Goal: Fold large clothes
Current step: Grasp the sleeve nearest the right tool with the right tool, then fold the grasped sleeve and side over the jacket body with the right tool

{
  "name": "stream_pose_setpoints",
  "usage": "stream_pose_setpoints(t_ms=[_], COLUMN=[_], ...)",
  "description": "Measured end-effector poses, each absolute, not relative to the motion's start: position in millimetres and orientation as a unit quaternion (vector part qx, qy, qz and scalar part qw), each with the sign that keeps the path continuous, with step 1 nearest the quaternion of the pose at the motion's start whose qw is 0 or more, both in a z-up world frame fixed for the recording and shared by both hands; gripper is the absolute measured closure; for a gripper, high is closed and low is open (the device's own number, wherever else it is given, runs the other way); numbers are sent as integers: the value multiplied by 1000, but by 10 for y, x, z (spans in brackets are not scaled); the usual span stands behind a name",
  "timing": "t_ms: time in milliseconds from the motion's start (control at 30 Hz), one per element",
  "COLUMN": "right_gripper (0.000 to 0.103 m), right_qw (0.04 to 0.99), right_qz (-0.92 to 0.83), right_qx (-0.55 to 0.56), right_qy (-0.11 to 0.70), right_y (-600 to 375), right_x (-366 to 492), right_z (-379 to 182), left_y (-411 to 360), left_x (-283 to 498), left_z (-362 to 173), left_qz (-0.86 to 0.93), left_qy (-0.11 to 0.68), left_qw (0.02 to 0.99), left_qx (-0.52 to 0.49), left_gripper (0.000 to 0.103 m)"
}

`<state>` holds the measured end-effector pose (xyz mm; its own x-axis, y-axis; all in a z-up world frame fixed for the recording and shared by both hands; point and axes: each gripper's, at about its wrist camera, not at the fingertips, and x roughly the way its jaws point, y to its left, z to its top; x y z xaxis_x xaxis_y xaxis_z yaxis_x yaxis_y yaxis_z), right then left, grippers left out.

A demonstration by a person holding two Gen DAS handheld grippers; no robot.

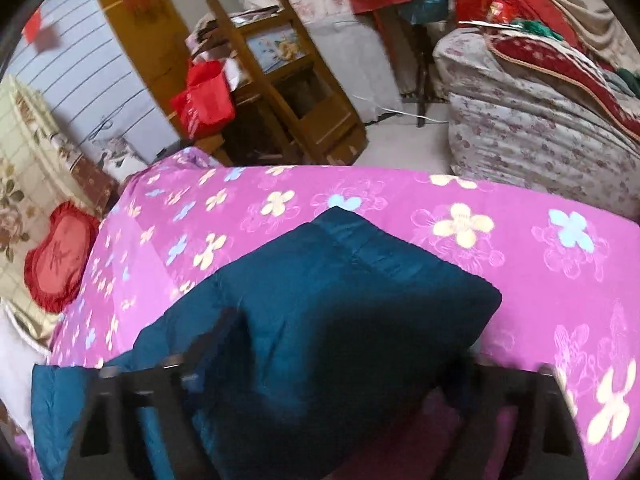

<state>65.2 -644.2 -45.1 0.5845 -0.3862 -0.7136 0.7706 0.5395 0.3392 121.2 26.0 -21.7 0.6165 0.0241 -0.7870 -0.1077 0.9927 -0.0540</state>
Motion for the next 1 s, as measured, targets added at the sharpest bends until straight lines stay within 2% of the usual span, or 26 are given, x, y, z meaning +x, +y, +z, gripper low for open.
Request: stream_pose_setpoints(t_ms=[67,167,233,533,833,1000], right_gripper=[70,84,87,88,88,88], right_qw=[832,841,853,904,938,935], right_qz=[-340,-334,-345,-327,-197,-103], right_qx=[312,291,238,10,-183,-280], right_qy=[309,312,311,274,218,194], right_y=[-6405,-6322,-6163,-5024,-3269,-2263], right_x=[703,726,776,1164,1403,1331], right_z=[-446,-407,-278,237,381,184], left_y=[265,276,286,339,444,481], left_x=[1220,1218,1224,1231,1248,1246], left_z=[-226,-226,-223,-203,-131,-89], left_qz=[37,41,45,49,52,47], left_qy=[438,437,437,438,432,428], left_qw=[897,897,897,896,897,898], left_qx=[-48,-48,-46,-59,-82,-92], left_gripper=[3,3,3,3,3,3])
